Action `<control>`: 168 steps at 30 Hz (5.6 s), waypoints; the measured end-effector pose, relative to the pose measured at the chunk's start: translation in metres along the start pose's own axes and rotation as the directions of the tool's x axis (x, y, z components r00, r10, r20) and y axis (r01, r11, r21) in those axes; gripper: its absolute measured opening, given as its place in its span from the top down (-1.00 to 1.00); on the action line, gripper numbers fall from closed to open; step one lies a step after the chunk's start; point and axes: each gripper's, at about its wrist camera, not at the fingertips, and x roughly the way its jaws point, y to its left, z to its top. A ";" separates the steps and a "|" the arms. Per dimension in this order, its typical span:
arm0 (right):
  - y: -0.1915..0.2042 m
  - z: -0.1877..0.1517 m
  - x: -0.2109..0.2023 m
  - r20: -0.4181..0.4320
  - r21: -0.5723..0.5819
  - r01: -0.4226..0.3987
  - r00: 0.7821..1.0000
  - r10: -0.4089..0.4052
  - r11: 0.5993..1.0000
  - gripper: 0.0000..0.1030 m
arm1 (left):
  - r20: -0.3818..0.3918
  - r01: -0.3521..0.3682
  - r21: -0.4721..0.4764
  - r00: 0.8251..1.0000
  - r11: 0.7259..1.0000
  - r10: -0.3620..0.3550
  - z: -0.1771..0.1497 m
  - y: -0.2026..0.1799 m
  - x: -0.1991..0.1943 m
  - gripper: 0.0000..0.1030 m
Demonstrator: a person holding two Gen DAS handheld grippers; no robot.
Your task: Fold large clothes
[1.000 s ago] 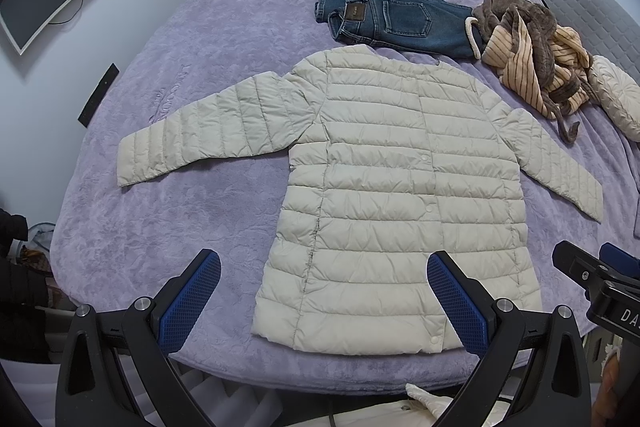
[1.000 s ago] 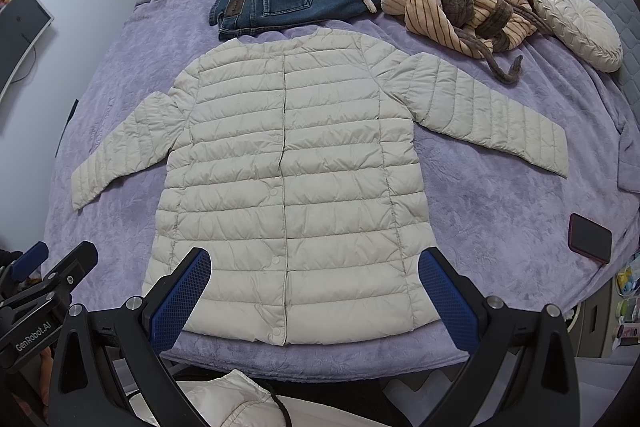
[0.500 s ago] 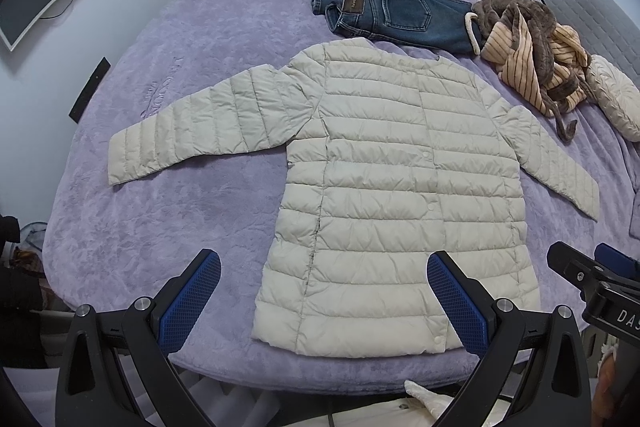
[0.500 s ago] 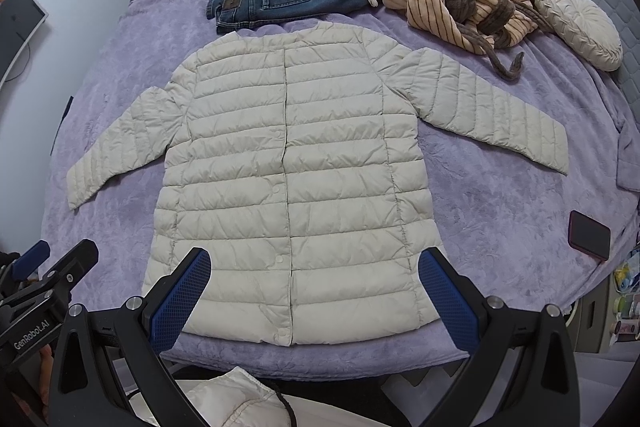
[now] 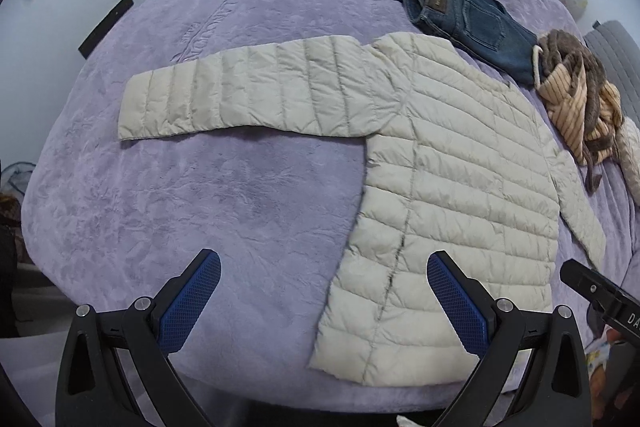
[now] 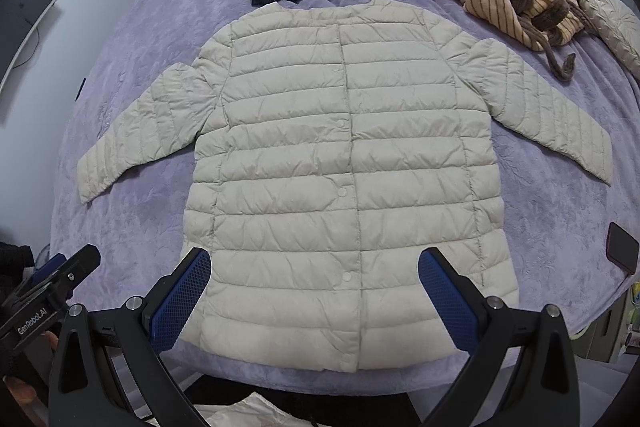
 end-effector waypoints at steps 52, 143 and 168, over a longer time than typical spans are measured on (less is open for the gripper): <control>0.144 0.131 0.252 -0.056 -0.133 -0.267 0.963 0.262 0.954 0.53 | 0.339 0.499 -0.136 0.835 0.856 -0.434 0.171 0.085 0.106 0.73; -0.155 0.154 0.212 0.223 0.409 -0.372 0.926 0.303 0.833 0.91 | 0.115 -0.166 0.245 0.983 0.955 0.141 0.118 -0.038 0.165 -1.00; -0.180 0.144 0.128 0.295 0.260 -0.248 0.940 0.168 0.933 0.34 | 0.000 0.117 0.092 0.993 0.989 -0.118 0.200 -0.080 0.236 -0.18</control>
